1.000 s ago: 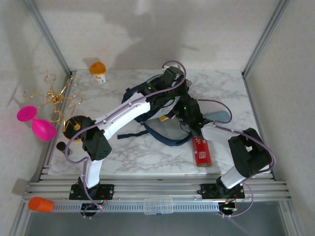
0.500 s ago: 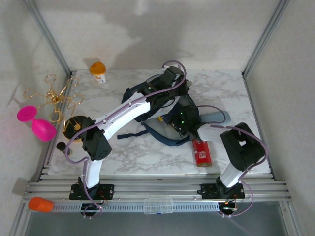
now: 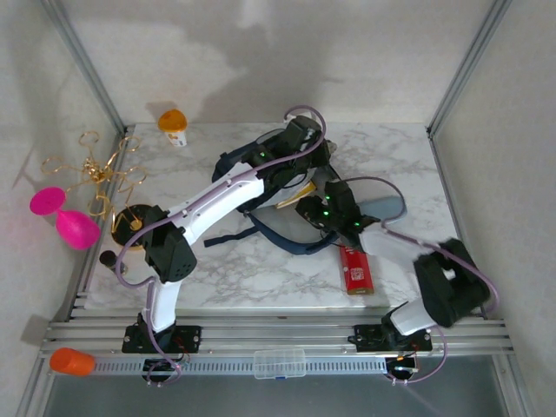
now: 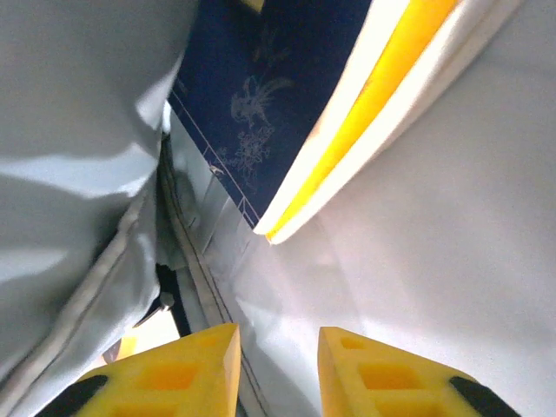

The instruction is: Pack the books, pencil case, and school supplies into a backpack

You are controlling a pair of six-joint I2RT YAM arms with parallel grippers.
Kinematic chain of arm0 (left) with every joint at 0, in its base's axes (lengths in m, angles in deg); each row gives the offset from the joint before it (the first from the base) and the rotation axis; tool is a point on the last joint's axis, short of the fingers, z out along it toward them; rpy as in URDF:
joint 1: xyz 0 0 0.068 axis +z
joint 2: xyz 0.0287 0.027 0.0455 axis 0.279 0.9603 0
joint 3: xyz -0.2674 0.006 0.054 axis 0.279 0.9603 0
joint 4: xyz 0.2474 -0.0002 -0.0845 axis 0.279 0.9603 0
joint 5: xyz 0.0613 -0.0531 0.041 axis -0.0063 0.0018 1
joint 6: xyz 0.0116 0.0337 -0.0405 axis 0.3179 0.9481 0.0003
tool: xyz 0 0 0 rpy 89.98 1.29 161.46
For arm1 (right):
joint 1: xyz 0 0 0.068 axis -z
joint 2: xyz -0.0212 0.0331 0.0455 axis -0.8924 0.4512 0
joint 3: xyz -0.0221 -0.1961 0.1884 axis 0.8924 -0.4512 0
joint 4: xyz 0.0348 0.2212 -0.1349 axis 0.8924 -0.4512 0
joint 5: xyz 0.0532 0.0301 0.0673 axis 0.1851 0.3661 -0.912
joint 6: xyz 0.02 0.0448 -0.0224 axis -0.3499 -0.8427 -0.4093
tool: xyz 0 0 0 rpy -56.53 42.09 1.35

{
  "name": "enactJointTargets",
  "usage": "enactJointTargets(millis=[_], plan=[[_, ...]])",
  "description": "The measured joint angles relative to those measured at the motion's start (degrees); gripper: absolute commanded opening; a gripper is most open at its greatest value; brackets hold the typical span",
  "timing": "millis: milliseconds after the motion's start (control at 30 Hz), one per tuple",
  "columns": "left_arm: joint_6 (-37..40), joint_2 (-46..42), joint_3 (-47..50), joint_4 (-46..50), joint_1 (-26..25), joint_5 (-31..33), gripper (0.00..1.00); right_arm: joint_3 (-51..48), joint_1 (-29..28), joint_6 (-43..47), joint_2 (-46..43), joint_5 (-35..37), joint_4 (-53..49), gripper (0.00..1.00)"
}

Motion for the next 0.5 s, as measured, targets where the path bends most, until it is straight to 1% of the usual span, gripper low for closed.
enactJointTargets(millis=[67, 133, 167, 233, 300, 400, 500], plan=[[-0.3, 0.6, 0.0, -2.2, 0.0, -2.3, 0.46, -2.4, 2.6, 1.0, -7.4, 1.7, -4.0, 0.35], [-0.5, 0.7, 0.4, -3.5, 0.1, -6.2, 0.56, -3.5, 5.5, 2.1, -13.5, 3.5, -8.6, 0.36], [-0.4, 0.4, 1.1, -4.3, 0.3, -8.7, 0.58, -3.5, 6.8, 2.7, -16.3, 4.7, -11.2, 0.37], [-0.2, -1.3, 4.9, -6.0, 0.5, -12.9, 0.63, -3.4, 8.3, 4.0, -20.7, 6.8, -15.6, 0.38], [0.5, -5.6, 12.7, -7.5, 0.7, -14.8, 0.67, -3.4, 8.5, 5.1, -24.1, 8.4, -20.0, 0.41], [0.2, -15.5, 27.8, -9.2, 1.7, -15.0, 0.68, -3.4, 8.5, 6.2, -26.8, 7.6, -24.4, 0.44], [-3.4, -27.1, 44.2, -13.8, 6.3, -14.7, 0.67, -3.4, 6.2, 5.8, -25.4, 6.1, -26.4, 0.48]])
